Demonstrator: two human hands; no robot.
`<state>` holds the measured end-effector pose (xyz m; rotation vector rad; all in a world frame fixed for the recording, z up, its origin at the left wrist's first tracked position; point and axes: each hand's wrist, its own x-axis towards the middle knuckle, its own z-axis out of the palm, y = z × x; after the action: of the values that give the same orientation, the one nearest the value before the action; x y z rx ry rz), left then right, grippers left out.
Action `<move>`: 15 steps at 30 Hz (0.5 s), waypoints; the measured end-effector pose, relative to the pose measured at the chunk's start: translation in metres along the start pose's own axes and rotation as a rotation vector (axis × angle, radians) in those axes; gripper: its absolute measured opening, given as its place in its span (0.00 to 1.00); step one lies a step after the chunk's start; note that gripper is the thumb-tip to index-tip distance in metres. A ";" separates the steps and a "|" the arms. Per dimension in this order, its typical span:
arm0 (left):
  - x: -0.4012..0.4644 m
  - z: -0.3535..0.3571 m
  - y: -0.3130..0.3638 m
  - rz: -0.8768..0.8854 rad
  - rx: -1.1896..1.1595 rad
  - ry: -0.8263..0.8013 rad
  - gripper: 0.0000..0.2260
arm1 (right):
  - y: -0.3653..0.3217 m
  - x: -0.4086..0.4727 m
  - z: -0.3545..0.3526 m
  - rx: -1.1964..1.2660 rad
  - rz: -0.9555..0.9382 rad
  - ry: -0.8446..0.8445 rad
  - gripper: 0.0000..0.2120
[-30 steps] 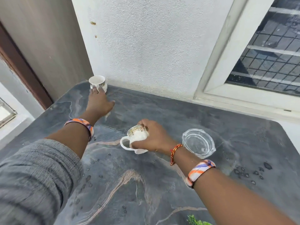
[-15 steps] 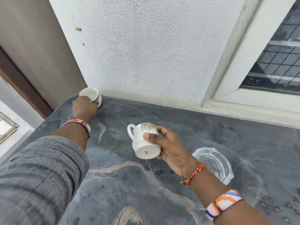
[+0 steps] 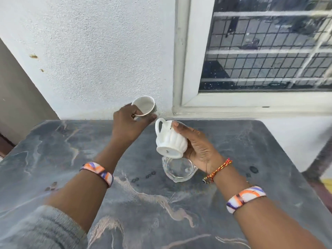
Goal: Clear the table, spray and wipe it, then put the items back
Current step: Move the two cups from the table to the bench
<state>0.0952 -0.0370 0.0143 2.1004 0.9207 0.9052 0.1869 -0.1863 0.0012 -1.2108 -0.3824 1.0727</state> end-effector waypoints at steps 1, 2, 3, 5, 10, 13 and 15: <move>-0.005 0.010 0.015 0.031 -0.008 -0.034 0.20 | -0.006 -0.012 -0.011 0.000 -0.022 0.032 0.22; -0.009 0.021 0.029 0.059 -0.027 -0.065 0.19 | -0.012 -0.025 -0.023 -0.003 -0.052 0.059 0.23; -0.013 0.032 0.042 0.081 -0.054 -0.095 0.16 | -0.017 -0.039 -0.035 -0.011 -0.082 0.081 0.25; -0.023 0.051 0.071 0.146 -0.085 -0.160 0.16 | -0.027 -0.066 -0.059 -0.036 -0.131 0.115 0.28; -0.083 0.109 0.171 0.308 -0.116 -0.402 0.34 | -0.046 -0.159 -0.145 -0.068 -0.265 0.292 0.07; -0.136 0.155 0.235 0.395 -0.111 -0.574 0.35 | -0.052 -0.228 -0.207 -0.050 -0.311 0.415 0.13; -0.167 0.185 0.268 0.440 -0.064 -0.648 0.34 | -0.054 -0.271 -0.243 -0.076 -0.303 0.473 0.23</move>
<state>0.2463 -0.3662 0.0687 2.3548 0.0964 0.3809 0.2598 -0.5449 0.0376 -1.3782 -0.2289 0.4942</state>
